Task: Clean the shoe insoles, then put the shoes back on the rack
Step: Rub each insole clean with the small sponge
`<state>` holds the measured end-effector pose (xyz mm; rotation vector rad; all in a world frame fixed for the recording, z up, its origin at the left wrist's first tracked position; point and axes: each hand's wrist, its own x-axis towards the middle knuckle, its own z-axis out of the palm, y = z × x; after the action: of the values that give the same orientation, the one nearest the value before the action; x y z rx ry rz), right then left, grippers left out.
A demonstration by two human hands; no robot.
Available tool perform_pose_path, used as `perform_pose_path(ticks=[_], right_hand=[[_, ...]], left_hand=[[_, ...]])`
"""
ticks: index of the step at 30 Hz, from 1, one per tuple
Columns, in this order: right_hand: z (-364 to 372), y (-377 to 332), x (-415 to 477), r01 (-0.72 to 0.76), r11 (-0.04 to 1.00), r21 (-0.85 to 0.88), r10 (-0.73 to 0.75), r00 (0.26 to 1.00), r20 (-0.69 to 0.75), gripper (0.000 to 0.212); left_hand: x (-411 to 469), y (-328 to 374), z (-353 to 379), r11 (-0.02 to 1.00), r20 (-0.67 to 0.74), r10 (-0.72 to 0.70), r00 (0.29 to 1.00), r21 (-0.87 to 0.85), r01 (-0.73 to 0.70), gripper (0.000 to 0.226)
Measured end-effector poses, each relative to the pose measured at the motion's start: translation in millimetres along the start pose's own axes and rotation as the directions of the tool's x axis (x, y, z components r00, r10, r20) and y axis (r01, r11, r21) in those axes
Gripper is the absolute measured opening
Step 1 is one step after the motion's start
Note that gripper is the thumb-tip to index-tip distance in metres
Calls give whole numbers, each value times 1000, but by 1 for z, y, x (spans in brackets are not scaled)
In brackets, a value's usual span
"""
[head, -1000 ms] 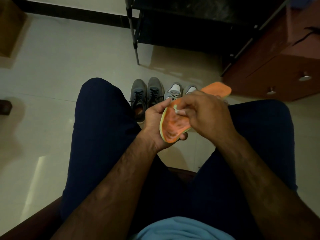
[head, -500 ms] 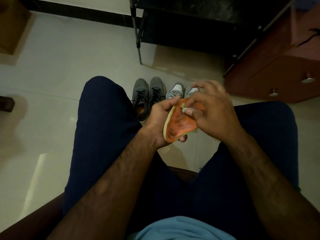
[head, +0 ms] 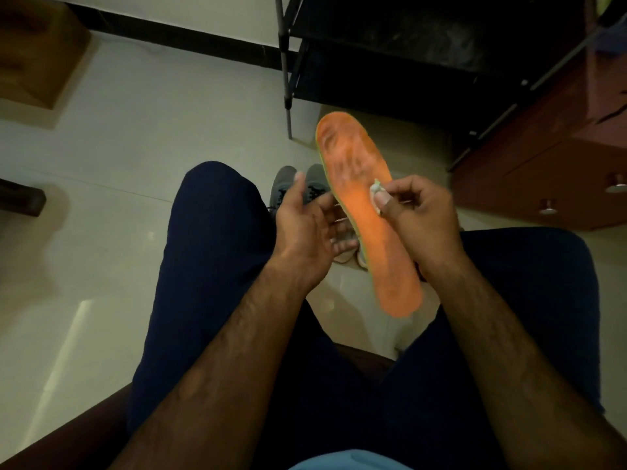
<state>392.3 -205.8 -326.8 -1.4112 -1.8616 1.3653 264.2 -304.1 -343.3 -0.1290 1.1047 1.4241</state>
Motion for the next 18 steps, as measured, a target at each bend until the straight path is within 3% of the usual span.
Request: perform_pose_path(ticks=[3, 7, 11, 14, 18], right_hand=[[0, -7, 0, -79, 988, 129, 75, 997, 36, 6], [-1, -15, -3, -115, 978, 175, 89, 985, 146, 6], [-7, -27, -3, 0, 997, 82, 1, 1000, -12, 9], [-11, -38, -3, 11, 972, 233, -28, 997, 70, 15], [-1, -29, -3, 115, 991, -65, -110, 991, 75, 18]], left_hand=[[1, -3, 6, 990, 0, 103, 995, 92, -103, 61], [3, -9, 11, 985, 46, 127, 991, 114, -131, 53], [4, -8, 11, 986, -2, 121, 993, 116, -120, 50], [3, -9, 13, 975, 19, 144, 989, 166, -145, 46], [0, -11, 15, 963, 70, 142, 987, 219, -154, 43]])
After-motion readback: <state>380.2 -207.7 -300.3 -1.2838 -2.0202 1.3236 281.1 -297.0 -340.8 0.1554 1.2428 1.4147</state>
